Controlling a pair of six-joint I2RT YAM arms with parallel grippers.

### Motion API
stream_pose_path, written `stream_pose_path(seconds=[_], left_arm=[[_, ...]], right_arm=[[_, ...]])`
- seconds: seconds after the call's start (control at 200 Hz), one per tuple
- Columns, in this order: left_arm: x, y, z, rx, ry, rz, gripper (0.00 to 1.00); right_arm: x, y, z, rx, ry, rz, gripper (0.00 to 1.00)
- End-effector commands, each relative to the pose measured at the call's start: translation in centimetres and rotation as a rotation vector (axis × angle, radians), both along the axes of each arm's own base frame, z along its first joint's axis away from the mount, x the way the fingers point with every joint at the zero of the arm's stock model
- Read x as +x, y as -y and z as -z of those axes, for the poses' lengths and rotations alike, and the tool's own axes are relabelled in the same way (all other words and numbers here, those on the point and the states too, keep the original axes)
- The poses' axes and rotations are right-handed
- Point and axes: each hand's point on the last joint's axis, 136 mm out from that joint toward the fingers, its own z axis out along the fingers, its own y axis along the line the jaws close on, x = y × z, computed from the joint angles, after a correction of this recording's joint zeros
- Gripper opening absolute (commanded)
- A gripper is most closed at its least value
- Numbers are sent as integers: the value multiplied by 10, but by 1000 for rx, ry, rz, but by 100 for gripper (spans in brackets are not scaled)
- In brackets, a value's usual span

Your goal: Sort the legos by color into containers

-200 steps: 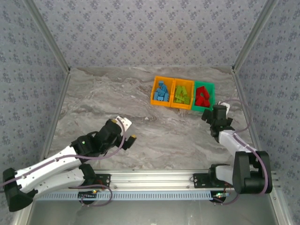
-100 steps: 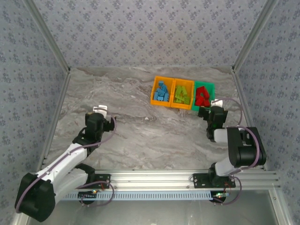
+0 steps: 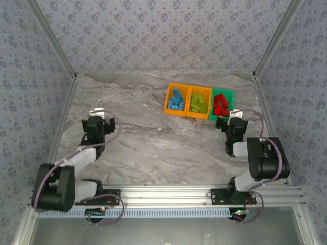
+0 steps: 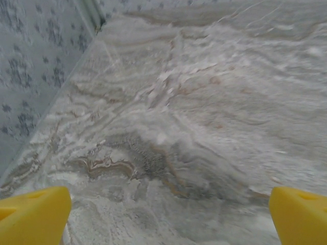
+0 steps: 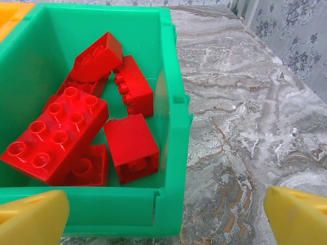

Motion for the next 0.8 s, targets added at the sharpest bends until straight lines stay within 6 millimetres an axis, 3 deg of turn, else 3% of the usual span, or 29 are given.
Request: stream_pose_path(seconds=[0.0, 0.14, 0.23, 0.26, 0.315, 0.795], left_arm=[[33, 0, -8, -100, 88, 49, 99], [48, 16, 8, -82, 22, 156, 99], [40, 0, 18, -134, 80, 95, 99], [40, -1, 14, -123, 155, 97, 99], [35, -4, 20, -137, 81, 74, 99], [40, 5, 17, -123, 87, 123, 99]], right_arm=[[6, 2, -12, -14, 35, -4, 100], [6, 1, -12, -13, 35, -5, 100], [6, 2, -11, -13, 34, -4, 100], [6, 2, -11, -12, 34, -5, 100], [6, 2, -11, -12, 34, -5, 100], [6, 2, -11, -12, 34, -5, 100]])
